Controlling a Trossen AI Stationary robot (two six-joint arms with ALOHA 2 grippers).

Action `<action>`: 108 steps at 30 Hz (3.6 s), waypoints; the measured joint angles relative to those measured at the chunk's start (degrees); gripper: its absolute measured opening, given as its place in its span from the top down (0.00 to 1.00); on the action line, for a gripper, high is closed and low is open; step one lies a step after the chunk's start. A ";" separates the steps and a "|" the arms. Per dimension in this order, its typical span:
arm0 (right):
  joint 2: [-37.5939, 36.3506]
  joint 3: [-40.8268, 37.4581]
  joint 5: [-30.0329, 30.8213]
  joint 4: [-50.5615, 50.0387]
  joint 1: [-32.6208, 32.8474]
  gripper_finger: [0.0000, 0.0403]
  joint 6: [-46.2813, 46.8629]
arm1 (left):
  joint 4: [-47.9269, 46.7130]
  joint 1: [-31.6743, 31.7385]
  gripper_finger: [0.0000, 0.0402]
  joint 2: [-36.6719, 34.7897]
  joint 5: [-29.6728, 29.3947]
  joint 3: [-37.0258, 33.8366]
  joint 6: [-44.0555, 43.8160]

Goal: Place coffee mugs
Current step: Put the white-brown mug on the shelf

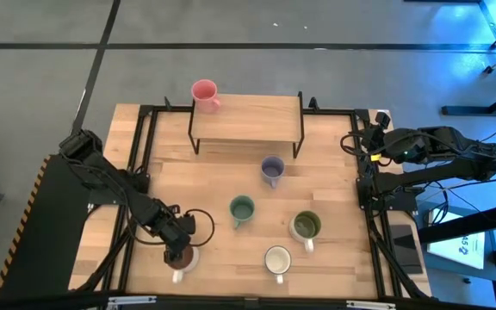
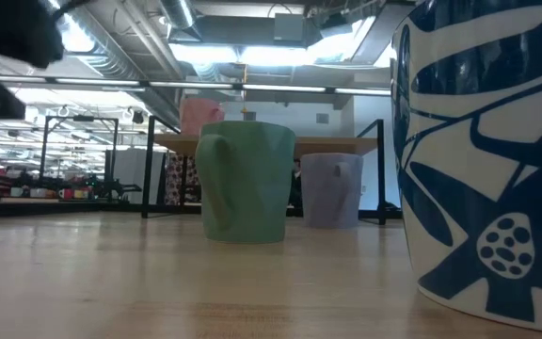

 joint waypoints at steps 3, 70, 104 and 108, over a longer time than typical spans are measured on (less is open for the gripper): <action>-0.02 0.00 0.02 0.00 0.00 0.52 -0.01 | 0.88 0.01 0.69 0.02 1.16 -1.61 -1.08; -0.01 0.00 0.04 0.02 0.00 0.52 -0.32 | -30.42 49.09 0.97 -3.98 -8.42 30.95 6.85; -0.01 0.00 -0.04 0.02 0.00 0.52 -1.44 | -30.67 75.23 0.97 5.20 -9.53 37.68 25.33; 0.00 0.00 -0.07 0.02 0.02 0.52 -1.53 | -30.75 76.20 0.97 5.70 -9.93 37.70 26.18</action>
